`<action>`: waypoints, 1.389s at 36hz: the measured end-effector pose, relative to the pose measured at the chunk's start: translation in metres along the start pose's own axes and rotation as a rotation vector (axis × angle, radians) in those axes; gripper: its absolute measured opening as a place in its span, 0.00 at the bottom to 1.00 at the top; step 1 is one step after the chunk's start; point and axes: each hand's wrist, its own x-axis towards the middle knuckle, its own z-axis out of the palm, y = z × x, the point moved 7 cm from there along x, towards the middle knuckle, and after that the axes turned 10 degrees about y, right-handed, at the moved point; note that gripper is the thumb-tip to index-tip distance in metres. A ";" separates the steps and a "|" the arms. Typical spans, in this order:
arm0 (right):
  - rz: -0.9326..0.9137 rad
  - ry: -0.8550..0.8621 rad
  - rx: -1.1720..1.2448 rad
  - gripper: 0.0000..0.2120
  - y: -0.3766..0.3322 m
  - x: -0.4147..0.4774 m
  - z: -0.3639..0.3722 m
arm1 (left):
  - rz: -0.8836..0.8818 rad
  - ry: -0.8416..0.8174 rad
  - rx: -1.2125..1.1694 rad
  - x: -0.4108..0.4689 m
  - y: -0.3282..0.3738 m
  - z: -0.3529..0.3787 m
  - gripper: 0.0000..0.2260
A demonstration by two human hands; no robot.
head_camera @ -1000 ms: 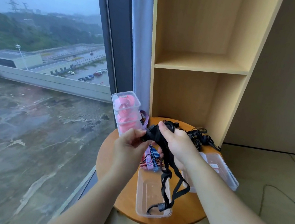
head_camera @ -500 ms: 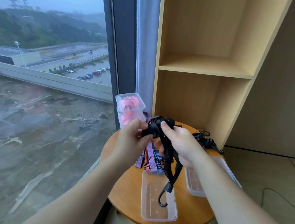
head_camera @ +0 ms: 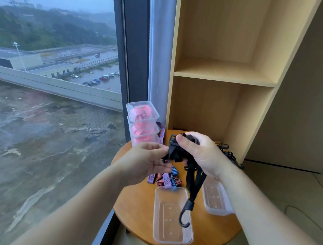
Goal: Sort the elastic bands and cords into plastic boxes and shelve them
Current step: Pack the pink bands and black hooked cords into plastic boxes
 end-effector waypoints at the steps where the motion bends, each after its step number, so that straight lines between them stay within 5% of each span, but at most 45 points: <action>1: -0.011 0.017 -0.006 0.24 0.000 0.001 0.000 | -0.006 0.001 -0.040 0.000 0.000 0.001 0.10; 5: -0.004 0.072 -0.014 0.20 0.003 0.005 0.002 | -0.001 0.059 -0.186 0.003 -0.003 0.004 0.04; 10: 0.047 0.063 -0.003 0.35 0.008 0.005 0.009 | 0.094 0.117 -0.323 0.006 0.004 0.006 0.05; 17: -0.018 0.029 -0.130 0.07 0.015 0.000 0.010 | 0.262 0.272 -0.321 0.011 0.027 -0.004 0.06; 23: 0.006 0.060 -0.148 0.15 0.012 0.000 0.016 | 0.484 0.447 -0.029 0.008 0.043 -0.016 0.03; 28: 0.098 0.099 0.091 0.07 0.013 0.001 0.019 | 0.791 0.626 0.516 0.001 0.056 -0.023 0.07; 34: 0.243 0.232 0.018 0.34 0.022 0.006 0.008 | 1.136 0.529 0.893 -0.007 0.047 -0.012 0.05; 42: 0.221 0.329 -0.058 0.23 0.029 0.010 0.003 | 1.359 0.451 1.010 -0.020 0.040 0.010 0.05; 45: 0.161 0.327 0.010 0.19 0.022 0.011 -0.001 | 1.245 0.423 0.897 -0.017 0.038 0.006 0.09; 50: -0.030 0.342 -0.097 0.21 0.008 0.013 -0.013 | 0.573 0.348 0.341 0.006 0.024 -0.009 0.08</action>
